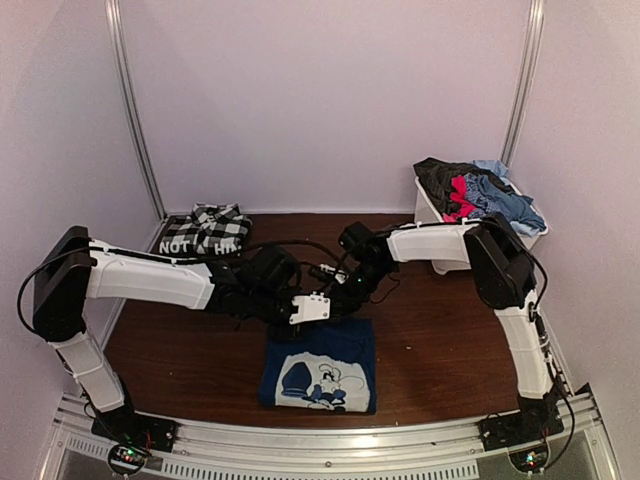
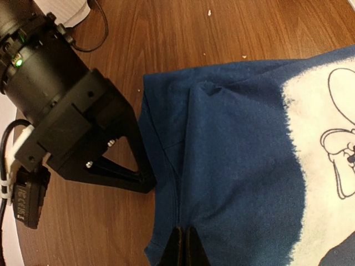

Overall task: Fold and stack the mixed laundry pile
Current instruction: Adjust the square-folded T-shirt at the center of the board.

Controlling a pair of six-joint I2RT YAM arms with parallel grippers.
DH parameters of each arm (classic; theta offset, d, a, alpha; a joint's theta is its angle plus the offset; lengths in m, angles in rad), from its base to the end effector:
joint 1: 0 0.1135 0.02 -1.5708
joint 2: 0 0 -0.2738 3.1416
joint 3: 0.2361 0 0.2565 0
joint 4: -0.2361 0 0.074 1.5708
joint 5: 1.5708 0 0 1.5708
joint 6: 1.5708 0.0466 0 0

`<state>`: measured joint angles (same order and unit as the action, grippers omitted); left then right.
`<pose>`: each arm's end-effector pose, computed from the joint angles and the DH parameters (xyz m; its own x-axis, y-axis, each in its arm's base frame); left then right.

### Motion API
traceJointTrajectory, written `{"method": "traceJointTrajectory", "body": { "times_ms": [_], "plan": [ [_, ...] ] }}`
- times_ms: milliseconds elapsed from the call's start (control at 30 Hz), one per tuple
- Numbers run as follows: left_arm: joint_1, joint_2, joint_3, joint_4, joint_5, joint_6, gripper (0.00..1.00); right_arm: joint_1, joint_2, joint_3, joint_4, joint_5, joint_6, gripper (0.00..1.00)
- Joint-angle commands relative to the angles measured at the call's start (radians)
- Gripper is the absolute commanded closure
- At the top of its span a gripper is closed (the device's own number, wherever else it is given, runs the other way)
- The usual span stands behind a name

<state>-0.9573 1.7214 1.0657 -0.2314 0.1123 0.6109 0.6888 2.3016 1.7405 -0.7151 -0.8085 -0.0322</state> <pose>0.2095 -0.3066 0.1864 0.1238 0.8142 -0.5673 0.9549 0.0576 0.2912 0.3466 0.3290 0.1339 -0.7190 -0.6208 -0.3125 -0.6245 0.3799 0.6824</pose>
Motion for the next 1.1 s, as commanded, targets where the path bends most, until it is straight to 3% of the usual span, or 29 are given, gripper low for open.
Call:
{"method": "traceJointTrajectory", "body": {
  "times_ms": [0, 467, 1067],
  "plan": [
    [-0.006, -0.018, 0.005, 0.058, -0.007, 0.01, 1.0, 0.002, -0.104, -0.014, -0.037, -0.03, -0.027, 0.92],
    [-0.014, -0.029, 0.02, 0.087, -0.048, 0.021, 1.0, 0.013, 0.083, -0.004, -0.061, -0.079, -0.064, 0.95],
    [0.003, 0.021, -0.002, 0.275, -0.226, 0.073, 1.0, 0.008, 0.057, -0.003, -0.063, -0.065, -0.06, 0.95]
  ]
}}
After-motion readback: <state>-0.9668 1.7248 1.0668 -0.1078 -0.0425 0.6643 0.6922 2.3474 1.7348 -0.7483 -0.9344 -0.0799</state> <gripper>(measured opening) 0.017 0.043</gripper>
